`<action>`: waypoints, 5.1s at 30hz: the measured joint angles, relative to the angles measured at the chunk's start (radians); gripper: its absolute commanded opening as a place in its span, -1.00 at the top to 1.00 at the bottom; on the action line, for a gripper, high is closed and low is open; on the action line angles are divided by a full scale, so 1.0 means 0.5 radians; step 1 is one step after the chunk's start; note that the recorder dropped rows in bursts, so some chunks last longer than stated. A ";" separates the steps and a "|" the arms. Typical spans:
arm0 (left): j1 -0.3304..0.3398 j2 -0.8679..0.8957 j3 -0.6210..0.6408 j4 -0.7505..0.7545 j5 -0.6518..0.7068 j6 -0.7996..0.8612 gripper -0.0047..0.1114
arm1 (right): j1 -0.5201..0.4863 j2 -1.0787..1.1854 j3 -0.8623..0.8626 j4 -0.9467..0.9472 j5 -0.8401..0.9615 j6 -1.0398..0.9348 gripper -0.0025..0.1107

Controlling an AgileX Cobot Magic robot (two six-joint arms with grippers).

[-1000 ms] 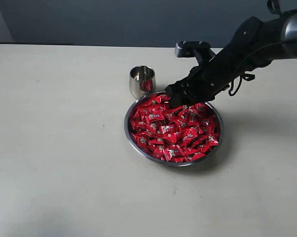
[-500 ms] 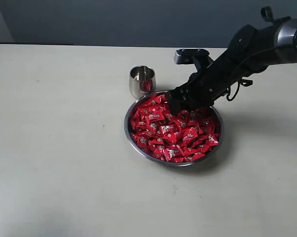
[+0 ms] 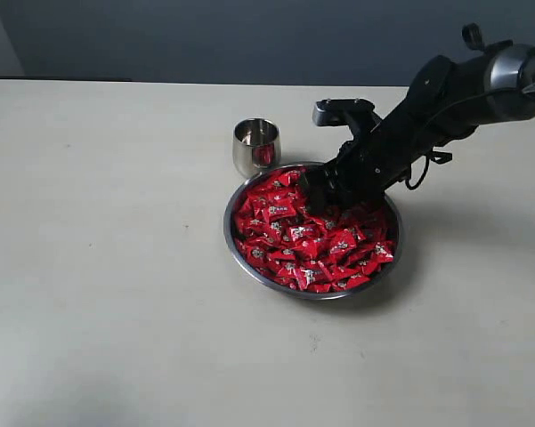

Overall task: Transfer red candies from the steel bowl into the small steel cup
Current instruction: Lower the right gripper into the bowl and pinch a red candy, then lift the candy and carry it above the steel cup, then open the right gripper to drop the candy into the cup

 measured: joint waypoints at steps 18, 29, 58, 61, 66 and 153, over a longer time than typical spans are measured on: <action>0.000 0.000 0.000 0.000 0.000 0.000 0.91 | 0.000 -0.009 0.000 -0.027 0.023 0.004 0.69; 0.000 0.000 0.000 0.000 0.000 0.000 0.91 | 0.000 -0.117 0.000 -0.067 0.031 0.001 0.97; 0.000 0.000 0.000 0.000 0.000 0.000 0.91 | 0.000 -0.280 -0.240 -0.124 0.182 0.084 0.97; 0.000 0.000 0.000 0.000 0.000 0.000 0.91 | 0.000 -0.280 -0.283 -0.124 0.187 0.088 0.97; 0.000 0.000 0.000 0.000 0.000 0.000 0.91 | 0.000 -0.280 -0.310 -0.129 0.187 0.089 0.97; 0.000 0.000 0.000 0.000 0.000 0.000 0.91 | 0.108 0.185 -1.313 -0.261 0.504 0.238 0.97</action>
